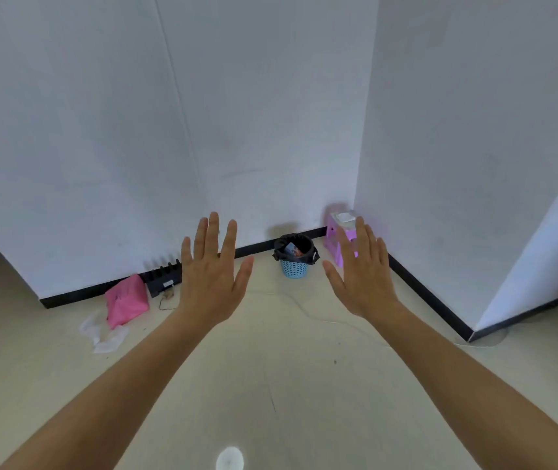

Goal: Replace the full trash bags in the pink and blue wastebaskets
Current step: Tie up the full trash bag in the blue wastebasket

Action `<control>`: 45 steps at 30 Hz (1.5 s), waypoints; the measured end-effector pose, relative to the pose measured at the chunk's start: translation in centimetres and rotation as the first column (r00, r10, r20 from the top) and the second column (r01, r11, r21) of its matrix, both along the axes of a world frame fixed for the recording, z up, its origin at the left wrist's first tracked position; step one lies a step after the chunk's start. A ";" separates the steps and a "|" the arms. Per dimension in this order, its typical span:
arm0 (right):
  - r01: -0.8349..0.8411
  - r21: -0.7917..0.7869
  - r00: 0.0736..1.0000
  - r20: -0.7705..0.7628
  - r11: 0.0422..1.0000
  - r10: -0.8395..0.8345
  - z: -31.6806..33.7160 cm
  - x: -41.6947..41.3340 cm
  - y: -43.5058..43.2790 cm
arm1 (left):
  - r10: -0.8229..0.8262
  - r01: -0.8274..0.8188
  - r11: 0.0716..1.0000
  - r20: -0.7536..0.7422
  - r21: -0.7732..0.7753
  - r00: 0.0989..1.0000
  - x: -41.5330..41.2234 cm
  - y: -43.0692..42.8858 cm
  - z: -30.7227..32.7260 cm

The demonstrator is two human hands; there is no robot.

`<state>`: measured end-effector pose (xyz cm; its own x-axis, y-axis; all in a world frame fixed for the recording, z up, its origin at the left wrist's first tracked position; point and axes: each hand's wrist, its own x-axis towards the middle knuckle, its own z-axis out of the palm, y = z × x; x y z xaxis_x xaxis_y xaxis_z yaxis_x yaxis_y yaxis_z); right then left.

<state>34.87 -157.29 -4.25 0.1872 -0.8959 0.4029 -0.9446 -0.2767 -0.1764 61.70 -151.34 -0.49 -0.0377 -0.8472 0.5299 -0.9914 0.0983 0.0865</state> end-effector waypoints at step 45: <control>0.190 0.402 0.958 -0.275 0.895 -0.080 -16.3 9.6 -100.5 | 0.055 -0.026 0.829 -0.036 0.559 0.998 11.5 -106.5 -19.6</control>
<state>44.49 -257.76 -20.55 0.0947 -0.9937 -0.0600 -0.9955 -0.0945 -0.0061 73.19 -257.80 -20.05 0.0164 -0.9993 -0.0331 -0.9865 -0.0215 0.1620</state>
